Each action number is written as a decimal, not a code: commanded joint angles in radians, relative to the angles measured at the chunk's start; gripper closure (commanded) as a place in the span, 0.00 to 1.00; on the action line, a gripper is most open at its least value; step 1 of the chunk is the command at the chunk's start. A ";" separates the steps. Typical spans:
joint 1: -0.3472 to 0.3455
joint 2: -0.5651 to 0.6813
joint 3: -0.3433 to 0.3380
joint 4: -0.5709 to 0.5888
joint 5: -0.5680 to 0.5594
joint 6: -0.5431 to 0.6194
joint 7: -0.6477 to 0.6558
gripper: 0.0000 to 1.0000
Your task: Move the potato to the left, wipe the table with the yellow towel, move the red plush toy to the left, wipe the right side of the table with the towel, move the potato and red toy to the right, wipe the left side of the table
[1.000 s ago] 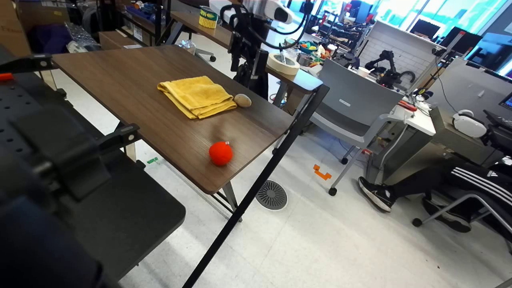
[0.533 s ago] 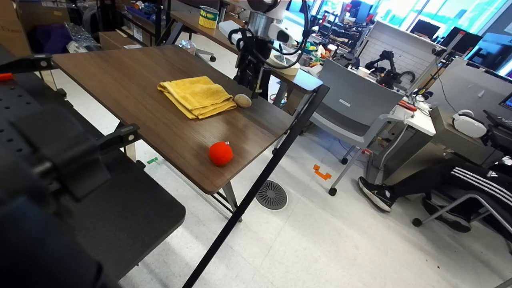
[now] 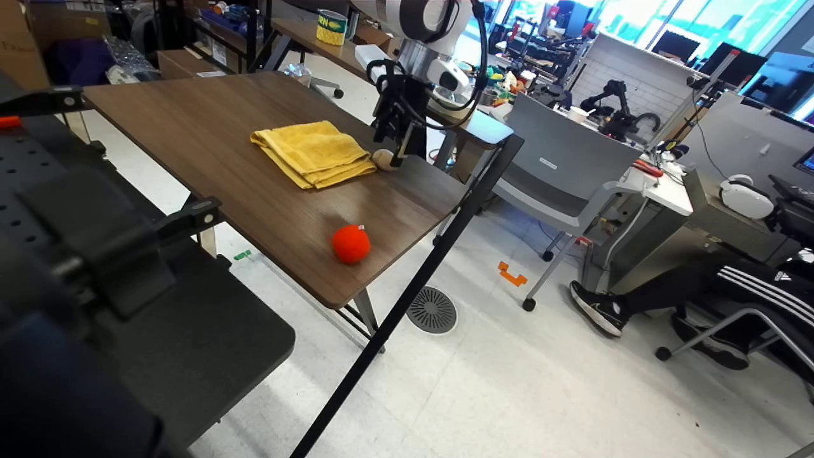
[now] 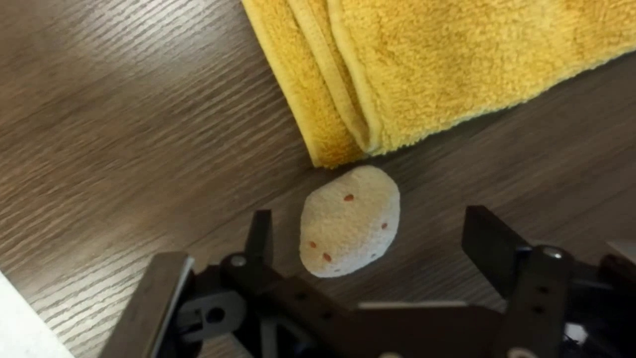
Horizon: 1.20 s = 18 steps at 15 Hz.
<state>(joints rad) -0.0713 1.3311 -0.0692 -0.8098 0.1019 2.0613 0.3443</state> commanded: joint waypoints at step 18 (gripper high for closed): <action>0.177 -0.156 0.194 0.064 0.000 -0.243 -0.348 0.95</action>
<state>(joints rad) 0.0646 1.1822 0.0981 -0.8040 0.1050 1.9769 0.0331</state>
